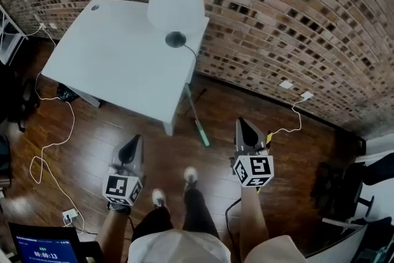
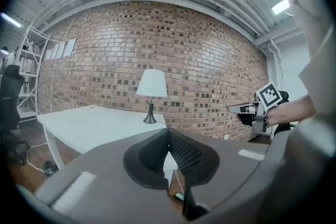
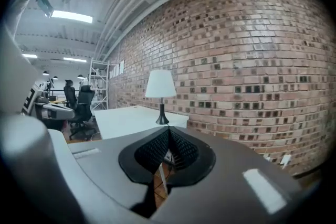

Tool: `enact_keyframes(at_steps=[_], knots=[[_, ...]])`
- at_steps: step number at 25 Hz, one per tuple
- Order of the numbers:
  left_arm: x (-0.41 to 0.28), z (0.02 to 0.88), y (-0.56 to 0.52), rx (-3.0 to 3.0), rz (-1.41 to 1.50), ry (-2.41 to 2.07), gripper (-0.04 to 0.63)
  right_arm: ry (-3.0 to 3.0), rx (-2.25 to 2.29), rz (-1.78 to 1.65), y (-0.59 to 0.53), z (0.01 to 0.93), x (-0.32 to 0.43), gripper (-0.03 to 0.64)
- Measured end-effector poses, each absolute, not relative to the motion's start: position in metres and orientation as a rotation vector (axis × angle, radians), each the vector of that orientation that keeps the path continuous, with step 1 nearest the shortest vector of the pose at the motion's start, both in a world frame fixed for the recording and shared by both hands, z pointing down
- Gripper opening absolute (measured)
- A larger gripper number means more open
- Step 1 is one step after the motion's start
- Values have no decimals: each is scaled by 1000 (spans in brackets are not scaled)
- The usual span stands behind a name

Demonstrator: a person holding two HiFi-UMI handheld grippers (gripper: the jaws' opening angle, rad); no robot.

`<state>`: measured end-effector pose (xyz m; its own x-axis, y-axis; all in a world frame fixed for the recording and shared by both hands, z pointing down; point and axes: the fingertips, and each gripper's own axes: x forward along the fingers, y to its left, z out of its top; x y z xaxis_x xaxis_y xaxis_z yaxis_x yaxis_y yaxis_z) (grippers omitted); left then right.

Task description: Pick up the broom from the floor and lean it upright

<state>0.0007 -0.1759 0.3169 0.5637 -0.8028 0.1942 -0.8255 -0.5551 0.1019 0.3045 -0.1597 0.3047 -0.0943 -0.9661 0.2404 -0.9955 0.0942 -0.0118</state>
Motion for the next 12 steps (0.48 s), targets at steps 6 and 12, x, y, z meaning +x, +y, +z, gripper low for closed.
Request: enact_keyframes(at_steps=[6,12], knots=[[-43,227,-156,2667,57,-1373,-1,-2210,2102,207,-91,227,287,12],[-69,172,-130,2730,2,-1360,0,-2407,2102,210,-42,161,254,12]])
